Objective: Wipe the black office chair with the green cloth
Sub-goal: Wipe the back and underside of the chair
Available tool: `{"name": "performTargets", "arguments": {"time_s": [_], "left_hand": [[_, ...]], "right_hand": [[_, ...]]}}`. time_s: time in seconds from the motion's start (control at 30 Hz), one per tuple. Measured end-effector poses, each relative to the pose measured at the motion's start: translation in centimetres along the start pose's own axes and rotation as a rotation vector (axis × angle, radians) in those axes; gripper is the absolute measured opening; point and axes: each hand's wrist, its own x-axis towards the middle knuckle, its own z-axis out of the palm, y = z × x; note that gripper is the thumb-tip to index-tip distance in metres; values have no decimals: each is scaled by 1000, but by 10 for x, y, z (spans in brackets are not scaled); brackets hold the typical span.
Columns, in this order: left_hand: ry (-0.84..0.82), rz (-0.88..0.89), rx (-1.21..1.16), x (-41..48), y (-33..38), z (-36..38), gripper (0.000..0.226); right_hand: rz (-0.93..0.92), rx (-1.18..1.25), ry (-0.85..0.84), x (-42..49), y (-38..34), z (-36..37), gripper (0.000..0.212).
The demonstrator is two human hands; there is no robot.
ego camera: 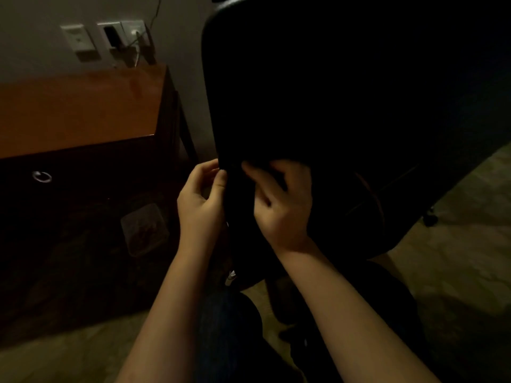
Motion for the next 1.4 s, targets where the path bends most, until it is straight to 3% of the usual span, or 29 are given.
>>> {"name": "performTargets", "arguments": {"time_s": [0.1, 0.27, 0.43, 0.5, 0.57, 0.67, 1.07, 1.27, 1.4], "left_hand": [[-14, -37, -89, -2, 0, 0, 24], [-33, -19, -13, -5, 1, -2, 34], [-10, -29, -47, -5, -1, -1, 36], [-25, -49, -92, -6, 1, 0, 40], [-29, -57, -119, -6, 2, 2, 45], [-5, -59, -146, -6, 1, 4, 43], [13, -57, -96, 1, 5, 3, 36], [-23, 67, 99, 9, 16, -5, 25], [18, 9, -44, 11, 24, -1, 38]], "right_hand": [[24, 34, -191, -43, -2, 17, 23], [433, 159, -571, -77, -5, 35, 25], [344, 89, -759, -90, -1, 38, 31], [313, 74, -734, -82, -3, 33, 26], [271, 129, -551, -68, -6, 27, 22], [73, 132, -285, -47, -5, 19, 32], [68, 125, 215, 63, -20, -6, 19], [81, 148, 235, 66, -26, -6, 17], [95, 95, 143, 55, -27, -3, 20]]}}
